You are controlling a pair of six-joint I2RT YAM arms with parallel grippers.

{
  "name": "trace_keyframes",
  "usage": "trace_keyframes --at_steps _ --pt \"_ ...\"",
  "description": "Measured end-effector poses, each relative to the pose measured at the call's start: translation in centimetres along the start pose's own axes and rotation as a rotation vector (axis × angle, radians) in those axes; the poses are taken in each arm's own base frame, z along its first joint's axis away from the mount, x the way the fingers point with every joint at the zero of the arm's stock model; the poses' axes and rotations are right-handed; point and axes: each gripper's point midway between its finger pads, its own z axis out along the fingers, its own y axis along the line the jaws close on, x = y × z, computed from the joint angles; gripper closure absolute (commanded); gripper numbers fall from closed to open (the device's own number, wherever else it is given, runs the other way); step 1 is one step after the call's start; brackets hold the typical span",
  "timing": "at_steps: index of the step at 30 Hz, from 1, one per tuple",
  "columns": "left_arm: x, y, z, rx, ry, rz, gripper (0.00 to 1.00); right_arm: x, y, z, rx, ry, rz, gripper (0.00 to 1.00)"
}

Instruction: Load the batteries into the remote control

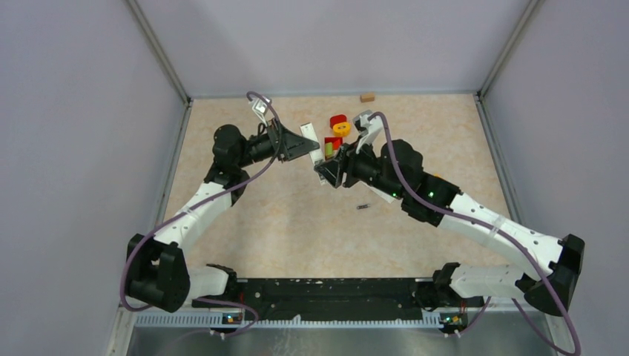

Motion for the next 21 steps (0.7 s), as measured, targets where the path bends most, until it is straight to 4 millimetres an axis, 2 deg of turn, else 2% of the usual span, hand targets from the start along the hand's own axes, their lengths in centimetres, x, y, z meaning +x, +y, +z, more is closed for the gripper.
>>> trace_keyframes --at_steps 6,11,14,21 --pt "-0.2 0.1 -0.1 -0.003 -0.007 0.005 1.00 -1.6 0.7 -0.7 -0.010 -0.039 0.043 0.53" --pt "-0.2 0.0 0.0 0.001 -0.009 0.009 1.00 -2.7 1.1 -0.9 -0.012 -0.064 0.072 0.72" --pt "-0.3 -0.1 0.0 0.005 -0.010 0.014 1.00 -2.5 1.1 -0.7 -0.007 -0.055 0.082 0.77" --pt "-0.4 -0.3 0.0 0.015 -0.014 0.026 1.00 -0.6 0.2 0.4 0.029 0.005 0.083 0.78"
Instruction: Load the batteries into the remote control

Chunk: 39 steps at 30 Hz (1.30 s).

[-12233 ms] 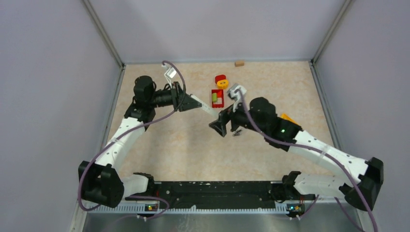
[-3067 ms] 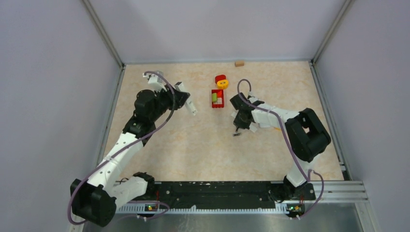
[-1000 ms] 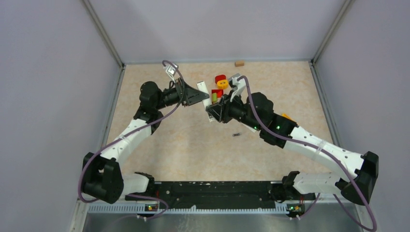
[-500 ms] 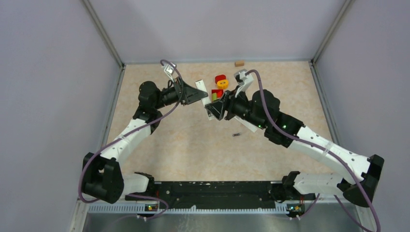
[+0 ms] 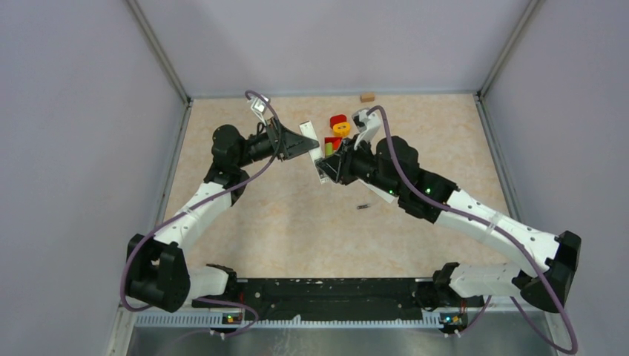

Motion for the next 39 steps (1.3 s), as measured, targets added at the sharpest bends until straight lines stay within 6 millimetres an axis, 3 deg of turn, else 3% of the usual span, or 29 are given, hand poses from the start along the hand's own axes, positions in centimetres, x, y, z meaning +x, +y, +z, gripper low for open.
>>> trace_keyframes --at_steps 14,19,25,31,36,39 --pt "-0.1 0.0 0.1 0.013 0.001 -0.012 1.00 0.9 -0.4 0.8 0.014 0.033 -0.003 0.79" --pt "-0.2 0.0 0.2 0.014 -0.001 -0.009 1.00 0.8 -0.3 0.7 0.015 0.036 0.001 0.55" --pt "-0.5 0.2 0.1 0.008 -0.016 -0.006 1.00 -0.3 0.5 -0.1 0.001 0.011 0.023 0.39" --pt "-1.2 0.2 0.1 0.009 -0.042 0.015 1.00 -2.2 1.1 -1.8 -0.004 -0.050 0.081 0.15" --pt "-2.0 0.1 0.2 0.007 -0.086 0.037 1.00 -4.2 0.8 -3.5 0.041 -0.139 0.255 0.09" --pt "-2.8 0.0 0.2 0.005 -0.124 0.050 1.00 -3.7 -0.4 -3.8 0.067 -0.171 0.431 0.08"
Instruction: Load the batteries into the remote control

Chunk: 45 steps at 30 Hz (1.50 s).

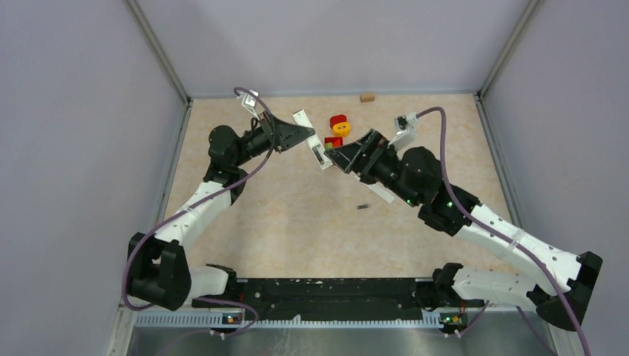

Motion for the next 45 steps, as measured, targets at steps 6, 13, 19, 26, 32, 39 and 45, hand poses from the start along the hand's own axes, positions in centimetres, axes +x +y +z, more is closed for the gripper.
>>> trace_keyframes --at_steps 6,13,19,26,32,39,45 --pt "-1.2 -1.0 -0.1 0.002 -0.065 0.024 1.00 3.2 -4.6 2.0 0.065 0.027 0.253 0.07" --pt "-1.5 -1.8 -0.4 0.013 -0.083 0.036 1.00 2.2 -2.0 3.5 -0.062 0.001 0.367 0.06" --pt "-1.6 -1.9 -0.5 0.012 -0.088 0.038 1.00 1.6 -1.1 4.5 -0.120 -0.011 0.391 0.06" --pt "-1.3 -1.9 -0.5 0.016 -0.071 0.048 1.00 3.3 -2.4 6.3 -0.101 0.047 0.403 0.11" --pt "-1.1 -1.8 -0.5 0.019 -0.059 0.065 1.00 3.7 -2.3 6.5 -0.116 0.071 0.408 0.14" --pt "-0.7 -2.0 -0.6 0.034 -0.037 0.086 1.00 2.8 -0.7 6.4 -0.169 0.062 0.409 0.15" --pt "-0.5 -2.3 -0.7 0.043 -0.028 0.099 1.00 3.2 -1.0 6.8 -0.163 0.079 0.414 0.30"
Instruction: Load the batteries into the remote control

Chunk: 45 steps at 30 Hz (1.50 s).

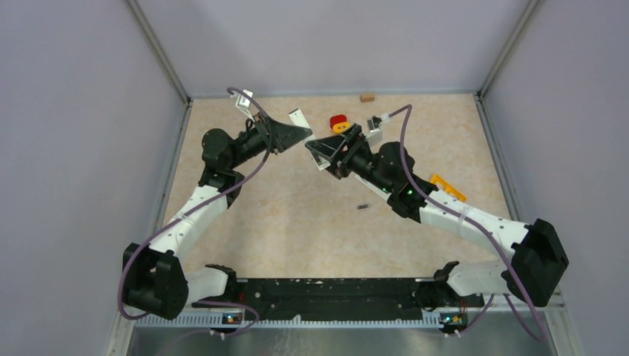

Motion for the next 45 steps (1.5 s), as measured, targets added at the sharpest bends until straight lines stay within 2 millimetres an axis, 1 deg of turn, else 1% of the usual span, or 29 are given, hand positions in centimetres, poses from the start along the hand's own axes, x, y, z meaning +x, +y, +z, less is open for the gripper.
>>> trace_keyframes --at_steps 6,10,16,17,18,19,21,22,23,24,27,30,33,36,38,40,42,44,45 --pt "0.0 -0.3 -0.1 0.008 -0.001 0.006 1.00 0.5 -0.5 0.3 0.005 0.026 0.010 0.47" --pt "-0.4 -0.2 -0.2 -0.003 -0.021 -0.019 1.00 0.4 -0.2 0.4 -0.015 0.036 0.009 0.58" --pt "-1.3 -0.4 -0.2 -0.016 -0.064 -0.089 1.00 0.5 0.8 0.3 -0.060 0.049 0.005 0.67" --pt "-1.3 -0.4 -0.2 -0.015 -0.064 -0.095 1.00 0.5 0.8 0.3 -0.061 0.050 0.004 0.66" --pt "-1.3 -0.4 -0.2 -0.015 -0.064 -0.101 1.00 0.5 0.9 0.3 -0.063 0.050 0.003 0.62" --pt "-1.3 -0.4 -0.2 -0.015 -0.065 -0.106 1.00 0.5 0.9 0.3 -0.064 0.051 0.001 0.52" --pt "-1.3 -0.5 -0.2 -0.015 -0.065 -0.111 1.00 0.5 0.9 0.3 -0.067 0.049 -0.007 0.25" --pt "-1.3 -0.4 -0.2 -0.015 -0.064 -0.107 1.00 0.3 0.8 0.3 -0.065 0.048 -0.014 0.16" --pt "-1.2 -0.4 -0.1 -0.015 -0.060 -0.102 1.00 0.4 0.7 0.3 -0.063 0.049 -0.015 0.11" --pt "-1.1 -0.3 -0.1 -0.018 -0.057 -0.098 1.00 0.3 0.7 0.3 -0.063 0.049 -0.029 0.08" --pt "-0.9 0.2 -0.1 -0.035 -0.050 -0.078 1.00 0.0 0.3 -0.3 -0.061 0.046 -0.078 0.07" --pt "-0.8 1.1 -0.3 -0.065 -0.045 -0.058 1.00 -1.0 -0.3 -2.1 -0.052 0.027 -0.146 0.07" --pt "-1.0 2.4 -0.9 -0.108 -0.050 -0.045 1.00 -2.6 -0.7 -4.5 -0.035 -0.010 -0.243 0.11" --pt "-1.2 4.1 -1.8 -0.163 -0.060 -0.045 1.00 -3.4 -1.0 -6.5 -0.001 -0.024 -0.394 0.20" --pt "-1.2 5.4 -2.7 -0.210 -0.069 -0.051 1.00 -3.4 -2.5 -7.4 0.070 0.008 -0.512 0.26" --pt "-1.2 6.7 -3.6 -0.268 -0.081 -0.059 1.00 -3.3 -5.0 -7.7 0.169 0.064 -0.628 0.31" --pt "-1.2 8.1 -4.5 -0.336 -0.094 -0.068 1.00 -3.1 -8.5 -7.9 0.280 0.142 -0.724 0.36" --pt "-1.2 9.3 -5.5 -0.404 -0.105 -0.068 1.00 -2.4 -13.5 -8.4 0.418 0.271 -0.810 0.38" --pt "-1.2 9.8 -5.9 -0.434 -0.109 -0.071 1.00 -2.1 -15.4 -8.8 0.470 0.324 -0.833 0.38"
